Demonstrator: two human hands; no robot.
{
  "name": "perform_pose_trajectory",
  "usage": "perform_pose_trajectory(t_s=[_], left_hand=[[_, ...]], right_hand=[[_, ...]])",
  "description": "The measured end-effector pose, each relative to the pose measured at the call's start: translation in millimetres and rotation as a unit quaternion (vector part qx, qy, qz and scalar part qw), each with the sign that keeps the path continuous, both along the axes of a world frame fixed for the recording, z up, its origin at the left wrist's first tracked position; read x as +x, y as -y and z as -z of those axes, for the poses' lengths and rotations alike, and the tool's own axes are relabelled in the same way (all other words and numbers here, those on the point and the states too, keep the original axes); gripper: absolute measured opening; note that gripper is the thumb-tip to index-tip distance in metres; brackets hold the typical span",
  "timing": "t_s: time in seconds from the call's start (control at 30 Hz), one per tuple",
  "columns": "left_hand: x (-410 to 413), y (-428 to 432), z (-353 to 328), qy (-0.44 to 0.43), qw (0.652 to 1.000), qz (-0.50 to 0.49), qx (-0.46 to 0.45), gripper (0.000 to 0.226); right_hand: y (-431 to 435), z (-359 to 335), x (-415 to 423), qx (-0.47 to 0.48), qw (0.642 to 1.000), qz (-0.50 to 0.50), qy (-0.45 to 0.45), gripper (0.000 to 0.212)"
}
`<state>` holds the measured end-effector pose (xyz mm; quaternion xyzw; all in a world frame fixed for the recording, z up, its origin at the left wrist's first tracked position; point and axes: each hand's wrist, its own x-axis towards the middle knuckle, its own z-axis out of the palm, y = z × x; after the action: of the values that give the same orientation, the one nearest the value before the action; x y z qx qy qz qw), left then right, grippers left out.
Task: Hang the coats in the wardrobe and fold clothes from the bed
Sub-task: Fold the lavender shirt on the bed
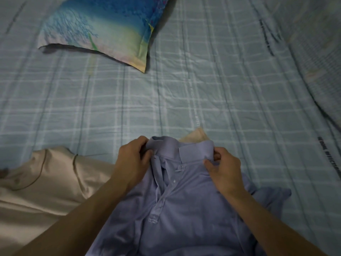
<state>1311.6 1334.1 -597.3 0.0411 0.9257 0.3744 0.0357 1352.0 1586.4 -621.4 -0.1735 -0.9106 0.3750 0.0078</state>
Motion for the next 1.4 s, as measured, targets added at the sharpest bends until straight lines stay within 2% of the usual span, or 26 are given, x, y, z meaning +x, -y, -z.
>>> perform_pose_trajectory(t_s=[0.13, 0.23, 0.4, 0.6, 0.83, 1.17, 1.23, 1.33, 1.4], left_hand=[[-3, -1, -10, -0.017, 0.999, 0.026, -0.011, 0.016], [-4, 2, -16, -0.020, 0.998, 0.047, -0.025, 0.022], [-12, 11, -25, -0.076, 0.995, 0.051, -0.047, 0.019], [-48, 17, -36, -0.143, 0.988, 0.034, -0.051, 0.021], [-135, 23, -65, -0.201, 0.977, 0.001, -0.070, 0.021], [-310, 17, -89, -0.285, 0.955, -0.064, -0.049, 0.016], [-332, 14, -79, -0.290, 0.953, -0.075, -0.037, 0.020], [-332, 9, -54, -0.202, 0.977, -0.064, -0.025, 0.050], [-317, 11, -36, -0.178, 0.982, -0.032, -0.051, 0.059]], right_hand=[[1, -5, 0, 0.042, 0.998, -0.030, -0.020, 0.003], [1, -9, -4, 0.052, 0.997, -0.044, -0.030, 0.009], [2, -22, -14, 0.046, 0.995, -0.062, -0.064, 0.017], [2, -42, -54, 0.070, 0.985, -0.066, -0.144, 0.018], [1, -73, -144, 0.063, 0.974, -0.066, -0.209, 0.020], [8, -116, -315, 0.080, 0.954, -0.021, -0.289, 0.018], [9, -110, -340, 0.081, 0.964, -0.035, -0.249, 0.024], [16, -85, -346, 0.129, 0.981, -0.107, -0.099, 0.053], [21, -69, -332, 0.135, 0.980, -0.134, -0.051, 0.064]])
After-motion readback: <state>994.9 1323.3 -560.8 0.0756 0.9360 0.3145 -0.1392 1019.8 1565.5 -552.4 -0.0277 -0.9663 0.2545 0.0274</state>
